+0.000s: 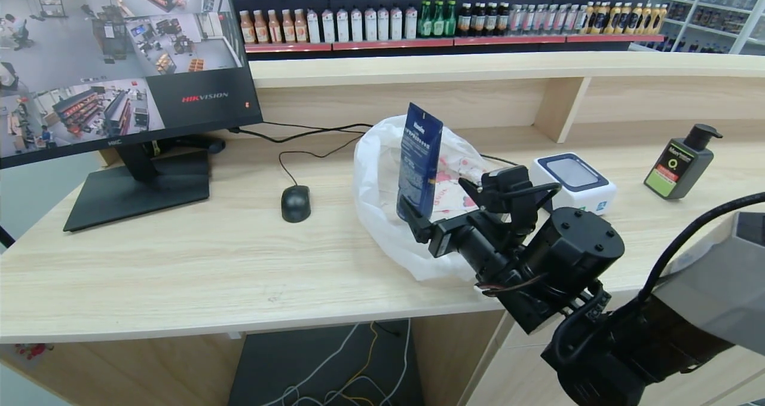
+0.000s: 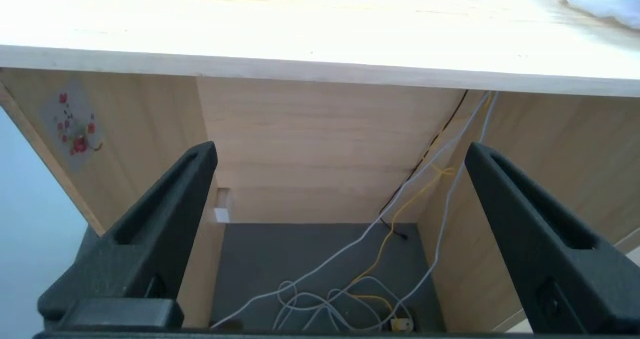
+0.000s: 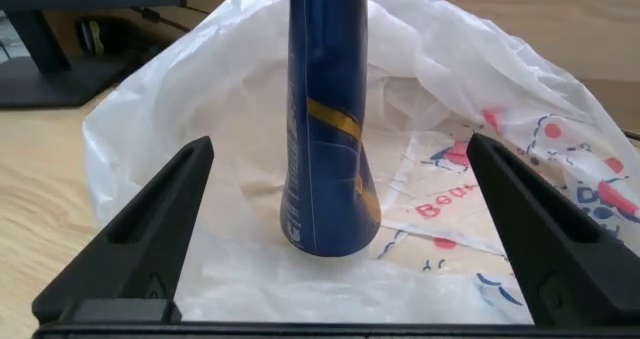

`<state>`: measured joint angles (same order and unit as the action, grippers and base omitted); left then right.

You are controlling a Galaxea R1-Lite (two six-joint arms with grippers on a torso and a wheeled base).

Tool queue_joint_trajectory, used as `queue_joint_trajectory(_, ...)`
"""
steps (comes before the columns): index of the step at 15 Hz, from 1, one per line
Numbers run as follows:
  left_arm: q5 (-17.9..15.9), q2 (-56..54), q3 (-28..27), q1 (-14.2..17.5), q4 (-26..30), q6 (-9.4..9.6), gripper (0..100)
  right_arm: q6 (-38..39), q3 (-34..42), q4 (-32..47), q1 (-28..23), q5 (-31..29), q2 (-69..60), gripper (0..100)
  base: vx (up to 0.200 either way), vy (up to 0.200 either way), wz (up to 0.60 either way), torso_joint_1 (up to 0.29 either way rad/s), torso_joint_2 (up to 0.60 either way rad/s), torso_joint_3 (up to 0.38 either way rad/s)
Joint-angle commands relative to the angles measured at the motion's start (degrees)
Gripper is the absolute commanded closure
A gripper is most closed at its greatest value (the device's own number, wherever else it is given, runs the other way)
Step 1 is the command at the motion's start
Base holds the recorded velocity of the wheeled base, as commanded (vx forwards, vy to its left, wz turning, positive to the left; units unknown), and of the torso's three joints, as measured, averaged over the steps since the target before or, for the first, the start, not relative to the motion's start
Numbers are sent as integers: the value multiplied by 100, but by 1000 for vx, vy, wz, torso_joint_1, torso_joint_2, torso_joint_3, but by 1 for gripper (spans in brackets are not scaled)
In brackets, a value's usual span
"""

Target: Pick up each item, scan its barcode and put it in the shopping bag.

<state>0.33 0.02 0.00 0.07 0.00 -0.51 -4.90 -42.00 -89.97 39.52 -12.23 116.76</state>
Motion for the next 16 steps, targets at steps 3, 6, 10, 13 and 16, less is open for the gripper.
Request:
queue_joint_trajectory(3,2,-2,0,1,0,-2,0,-20,614,-3,3,36,-602,0,0,0,0,0,0,0)
queue_joint_trajectory(6,2,-2,0,1,0,-2,0,-28,623,-3,3,54,-778,0,0,0,0,0,0,0)
queue_joint_trajectory(10,2,-2,0,1,0,-2,0,-2,719,-3,-6,54,-1085,0,0,0,0,0,0,0)
queue_joint_trajectory(13,2,-2,0,1,0,-2,0,15,719,-3,-6,54,-1085,0,0,0,0,0,0,0)
queue_joint_trajectory(16,2,-2,0,1,0,-10,0,15,719,-3,-6,54,-1085,0,0,0,0,0,0,0)
